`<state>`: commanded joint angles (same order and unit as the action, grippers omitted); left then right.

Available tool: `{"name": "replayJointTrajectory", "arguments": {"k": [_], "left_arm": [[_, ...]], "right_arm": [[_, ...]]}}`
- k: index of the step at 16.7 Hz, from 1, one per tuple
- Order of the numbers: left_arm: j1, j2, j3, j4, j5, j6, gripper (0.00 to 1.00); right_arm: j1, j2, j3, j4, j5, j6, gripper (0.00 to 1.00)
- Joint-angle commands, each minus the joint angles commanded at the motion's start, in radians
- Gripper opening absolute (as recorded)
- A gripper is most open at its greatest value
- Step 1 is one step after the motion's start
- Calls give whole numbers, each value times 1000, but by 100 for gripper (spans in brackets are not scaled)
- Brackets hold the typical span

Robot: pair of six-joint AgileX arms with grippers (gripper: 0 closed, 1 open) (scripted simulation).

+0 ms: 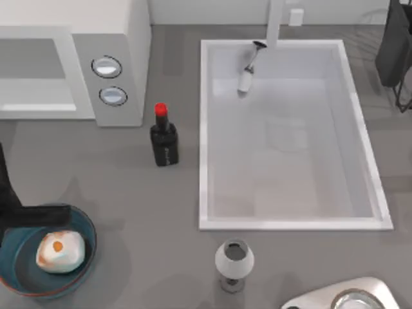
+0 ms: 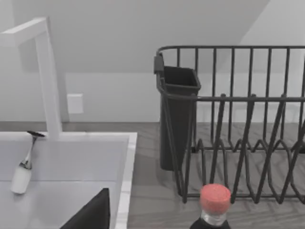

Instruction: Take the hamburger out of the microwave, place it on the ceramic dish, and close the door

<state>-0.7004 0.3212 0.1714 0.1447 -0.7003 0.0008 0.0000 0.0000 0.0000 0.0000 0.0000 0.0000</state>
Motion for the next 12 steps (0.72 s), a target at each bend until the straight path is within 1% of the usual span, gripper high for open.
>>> {"name": "replayJointTrajectory", "arguments": {"k": [2, 3, 4, 6, 9, 12], "left_arm": [[11, 11, 10, -7, 10, 10, 0], [33, 31, 30, -20, 29, 29, 0], [64, 61, 59, -39, 58, 58, 0], [159, 151, 145, -96, 138, 138, 0], [379, 351, 316, -213, 307, 293, 0], [686, 597, 516, -354, 518, 463, 0]], "right_arm": [[0, 0, 0, 0, 0, 0, 100], [0, 0, 0, 0, 0, 0, 100], [0, 0, 0, 0, 0, 0, 100], [0, 0, 0, 0, 0, 0, 100], [0, 0, 0, 0, 0, 0, 100], [0, 0, 0, 0, 0, 0, 100]]}}
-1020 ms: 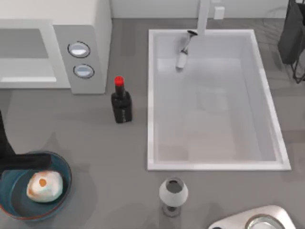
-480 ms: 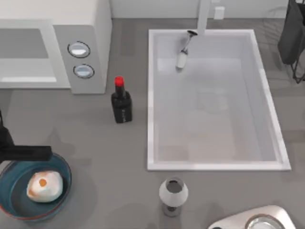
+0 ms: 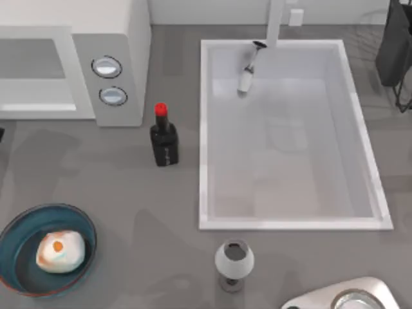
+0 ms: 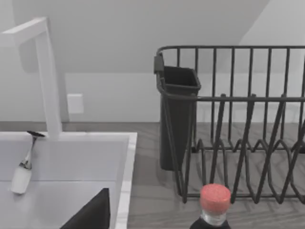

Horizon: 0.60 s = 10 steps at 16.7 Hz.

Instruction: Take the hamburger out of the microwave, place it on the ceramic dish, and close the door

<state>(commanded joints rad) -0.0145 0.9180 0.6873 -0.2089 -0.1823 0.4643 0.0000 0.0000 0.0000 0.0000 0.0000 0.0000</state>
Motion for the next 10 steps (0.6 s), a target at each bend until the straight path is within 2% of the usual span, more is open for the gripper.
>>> {"name": "replayJointTrajectory", "arguments": {"k": [6, 10], "left_arm": [[653, 462, 377, -293, 454, 285, 0], [932, 688, 556, -448, 704, 396, 0]], "right_arm": [[0, 0, 0, 0, 0, 0, 100], [0, 0, 0, 0, 0, 0, 100]]}}
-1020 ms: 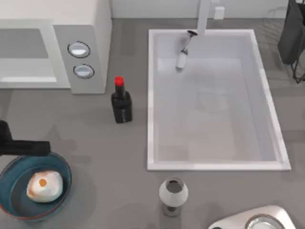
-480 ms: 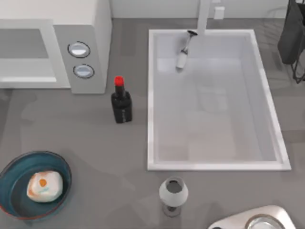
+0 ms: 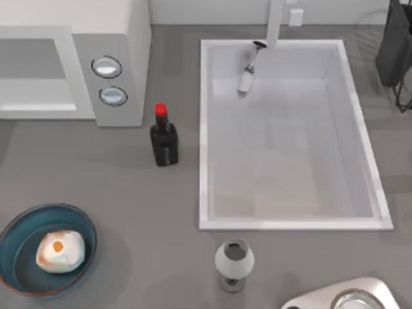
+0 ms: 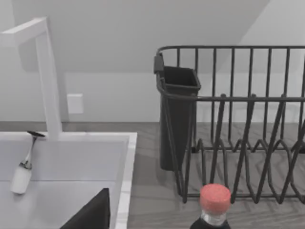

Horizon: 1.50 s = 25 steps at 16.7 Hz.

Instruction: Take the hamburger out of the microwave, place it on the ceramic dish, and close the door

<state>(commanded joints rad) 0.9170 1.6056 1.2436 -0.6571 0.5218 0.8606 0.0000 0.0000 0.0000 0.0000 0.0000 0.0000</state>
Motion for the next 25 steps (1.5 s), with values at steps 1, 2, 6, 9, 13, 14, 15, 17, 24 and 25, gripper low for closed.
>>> {"name": "replayJointTrajectory", "arguments": {"k": [1, 2, 6, 9, 13, 14, 15, 17, 24, 25], "left_arm": [[44, 40, 31, -29, 47, 17, 0], [78, 72, 57, -53, 85, 30, 0], [122, 110, 97, -90, 145, 50, 0], [118, 107, 95, -88, 142, 50, 0], [119, 133, 38, -15, 143, 51, 0], [120, 146, 10, 29, 143, 51, 0], [121, 162, -21, 82, 144, 52, 0], [122, 193, -86, 191, 145, 53, 0], [125, 235, -169, 298, 148, 56, 0], [123, 230, -169, 295, 148, 55, 0]], "right_arm": [[0, 0, 0, 0, 0, 0, 100], [0, 0, 0, 0, 0, 0, 100], [0, 0, 0, 0, 0, 0, 100], [0, 0, 0, 0, 0, 0, 100], [0, 0, 0, 0, 0, 0, 100], [0, 0, 0, 0, 0, 0, 100], [0, 0, 0, 0, 0, 0, 100], [0, 0, 0, 0, 0, 0, 100], [0, 0, 0, 0, 0, 0, 100], [0, 0, 0, 0, 0, 0, 100]]}}
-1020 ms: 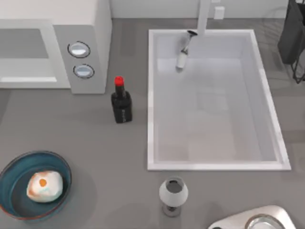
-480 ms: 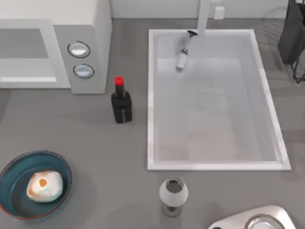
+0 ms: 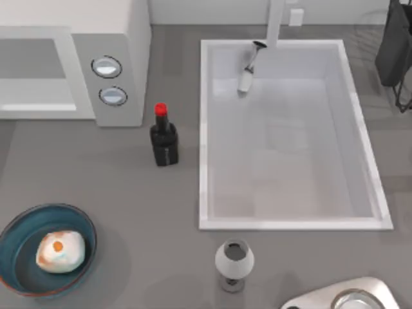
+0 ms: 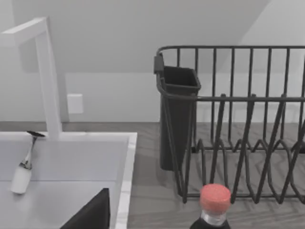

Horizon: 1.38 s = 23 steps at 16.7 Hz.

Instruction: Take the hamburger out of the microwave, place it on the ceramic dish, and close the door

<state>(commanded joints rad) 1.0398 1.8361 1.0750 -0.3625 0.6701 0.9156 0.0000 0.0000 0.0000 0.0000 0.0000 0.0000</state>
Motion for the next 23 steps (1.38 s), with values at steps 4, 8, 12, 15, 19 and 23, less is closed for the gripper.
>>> {"name": "replayJointTrajectory", "arguments": {"k": [4, 8, 12, 15, 19, 23], "left_arm": [[-42, -71, -74, 39, -22, -46, 0], [-131, -226, -278, 125, -66, -142, 0], [-183, -314, -373, 177, -92, -200, 0], [-178, -309, -373, 174, -88, -200, 0], [-251, -383, -438, 197, -137, -272, 0], [-439, -558, -574, 244, -237, -436, 0]], "right_arm": [[0, 0, 0, 0, 0, 0, 100], [0, 0, 0, 0, 0, 0, 100], [0, 0, 0, 0, 0, 0, 100], [0, 0, 0, 0, 0, 0, 100], [0, 0, 0, 0, 0, 0, 100], [0, 0, 0, 0, 0, 0, 100]]}}
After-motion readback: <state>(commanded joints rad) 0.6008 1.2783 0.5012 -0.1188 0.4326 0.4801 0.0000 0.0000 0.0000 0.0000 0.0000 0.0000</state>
